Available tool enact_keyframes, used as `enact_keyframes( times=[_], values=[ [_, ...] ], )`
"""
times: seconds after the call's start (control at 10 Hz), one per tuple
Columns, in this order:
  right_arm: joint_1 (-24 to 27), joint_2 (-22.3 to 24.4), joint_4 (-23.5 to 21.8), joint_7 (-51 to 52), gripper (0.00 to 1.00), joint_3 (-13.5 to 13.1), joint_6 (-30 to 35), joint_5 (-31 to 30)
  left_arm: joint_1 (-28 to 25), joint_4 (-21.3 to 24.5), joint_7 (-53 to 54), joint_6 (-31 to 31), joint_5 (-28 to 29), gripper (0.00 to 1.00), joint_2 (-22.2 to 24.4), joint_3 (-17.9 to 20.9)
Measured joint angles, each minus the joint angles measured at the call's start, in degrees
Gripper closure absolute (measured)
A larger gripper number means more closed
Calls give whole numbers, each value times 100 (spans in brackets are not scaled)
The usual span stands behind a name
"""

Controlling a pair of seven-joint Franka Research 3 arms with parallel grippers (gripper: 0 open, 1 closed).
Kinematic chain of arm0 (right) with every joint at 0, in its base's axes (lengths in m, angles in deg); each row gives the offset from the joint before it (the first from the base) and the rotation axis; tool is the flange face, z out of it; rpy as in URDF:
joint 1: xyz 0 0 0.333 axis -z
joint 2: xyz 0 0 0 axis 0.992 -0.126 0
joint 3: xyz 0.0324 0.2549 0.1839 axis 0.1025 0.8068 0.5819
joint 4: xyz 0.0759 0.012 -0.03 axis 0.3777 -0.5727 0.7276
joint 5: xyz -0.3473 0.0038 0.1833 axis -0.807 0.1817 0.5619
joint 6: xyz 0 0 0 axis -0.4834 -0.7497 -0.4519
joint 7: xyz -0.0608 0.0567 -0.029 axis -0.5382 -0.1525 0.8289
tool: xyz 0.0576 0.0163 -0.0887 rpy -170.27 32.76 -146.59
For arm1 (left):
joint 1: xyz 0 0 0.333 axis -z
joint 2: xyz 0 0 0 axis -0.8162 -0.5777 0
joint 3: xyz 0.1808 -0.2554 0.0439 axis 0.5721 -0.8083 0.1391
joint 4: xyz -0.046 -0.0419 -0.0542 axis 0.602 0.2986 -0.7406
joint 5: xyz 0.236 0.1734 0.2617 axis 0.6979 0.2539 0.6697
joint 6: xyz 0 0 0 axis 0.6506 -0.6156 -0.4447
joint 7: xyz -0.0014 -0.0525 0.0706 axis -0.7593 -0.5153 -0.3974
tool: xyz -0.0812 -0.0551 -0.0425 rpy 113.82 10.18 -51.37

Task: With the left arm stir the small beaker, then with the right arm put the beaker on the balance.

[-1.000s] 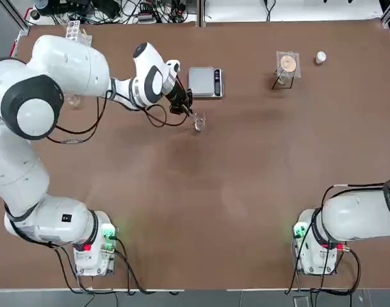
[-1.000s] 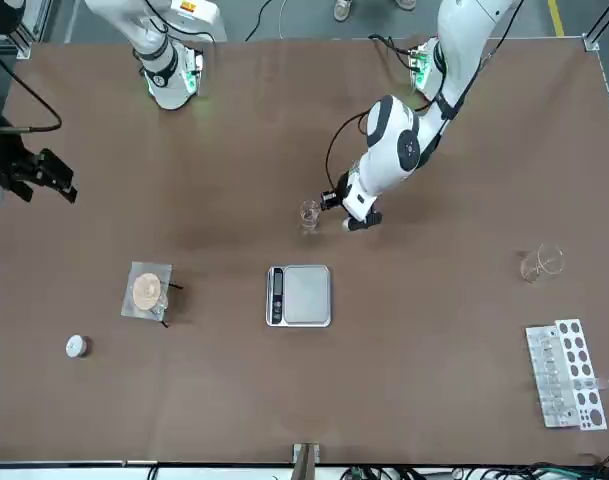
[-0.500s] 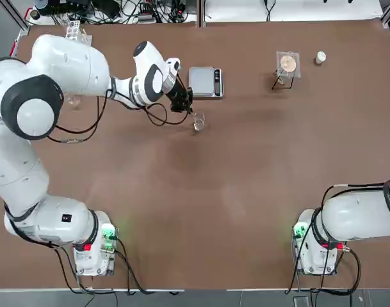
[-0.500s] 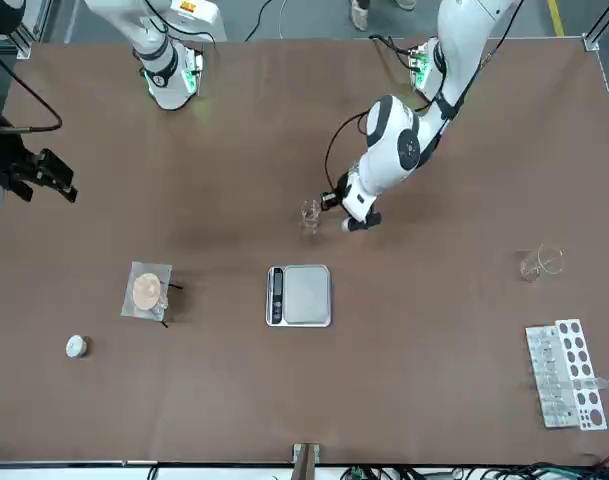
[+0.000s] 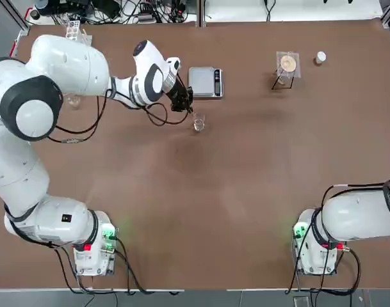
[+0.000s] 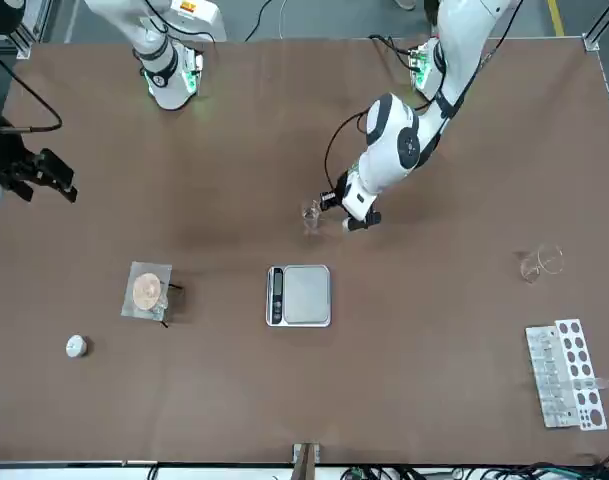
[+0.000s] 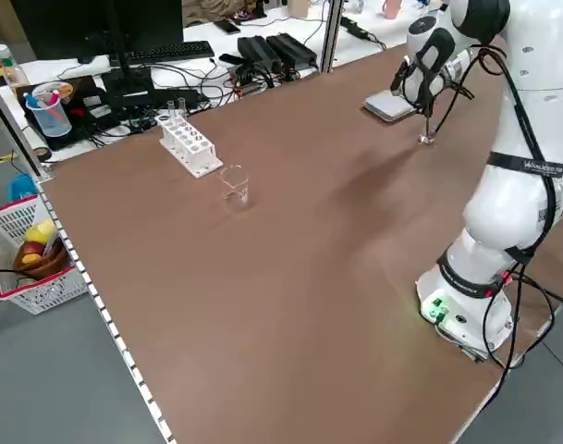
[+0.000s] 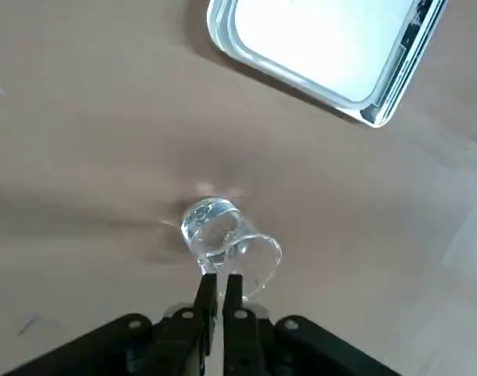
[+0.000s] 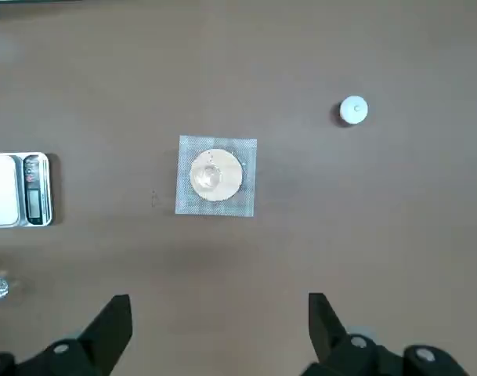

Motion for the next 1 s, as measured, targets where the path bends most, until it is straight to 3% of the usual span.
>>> enact_keyframes(
  times=[0.8,1.0],
  values=[
    [8,0,-2,0,0,-10,49,0,200,10,-444,5,34,93,386,-3],
    [13,0,-2,0,0,-13,53,0,188,10,-853,155,466,93,389,9]
  ],
)
